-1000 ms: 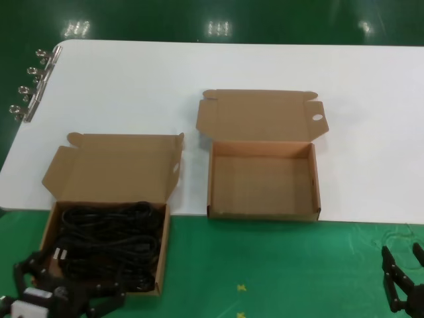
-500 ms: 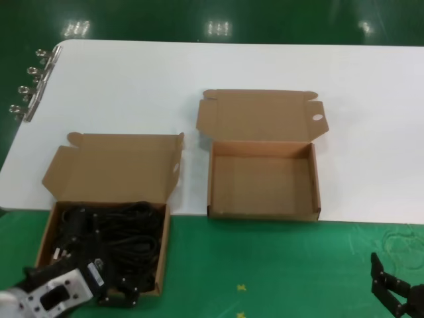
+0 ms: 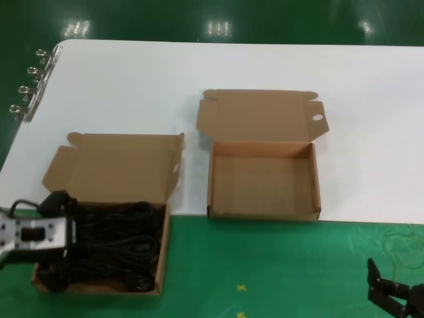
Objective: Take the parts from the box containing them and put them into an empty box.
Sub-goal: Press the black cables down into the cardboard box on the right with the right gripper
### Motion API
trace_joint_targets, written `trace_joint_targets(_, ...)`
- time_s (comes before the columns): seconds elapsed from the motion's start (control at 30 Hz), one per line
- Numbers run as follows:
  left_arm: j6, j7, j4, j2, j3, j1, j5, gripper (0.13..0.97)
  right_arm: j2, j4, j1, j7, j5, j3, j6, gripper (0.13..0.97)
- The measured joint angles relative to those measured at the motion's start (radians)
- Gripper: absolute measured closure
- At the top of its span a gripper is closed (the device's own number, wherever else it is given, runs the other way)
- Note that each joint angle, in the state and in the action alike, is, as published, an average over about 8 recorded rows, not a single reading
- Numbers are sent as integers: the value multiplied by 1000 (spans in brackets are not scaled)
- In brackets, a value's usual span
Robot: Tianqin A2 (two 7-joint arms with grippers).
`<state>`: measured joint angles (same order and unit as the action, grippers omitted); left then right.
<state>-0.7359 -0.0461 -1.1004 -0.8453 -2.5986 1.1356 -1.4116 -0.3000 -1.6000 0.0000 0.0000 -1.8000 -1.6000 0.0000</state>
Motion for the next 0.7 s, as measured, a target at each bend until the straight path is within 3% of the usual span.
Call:
trace_joint_targets(0.17,-172,97,209,115,51,101,12,132,0,0,0,0,0,0,0,183)
trace_joint_targets(0.3,-257,166,350,197,104,150,9,132,0,0,0,0,0,0,0,163)
trace_joint_targets(0.5,-322,243,487,284,160,190,28,132,0,0,0,0,0,0,0,131)
trace_joint_targets(0.7,-336,323,597,343,189,226,75,134,0,0,0,0,0,0,0,130)
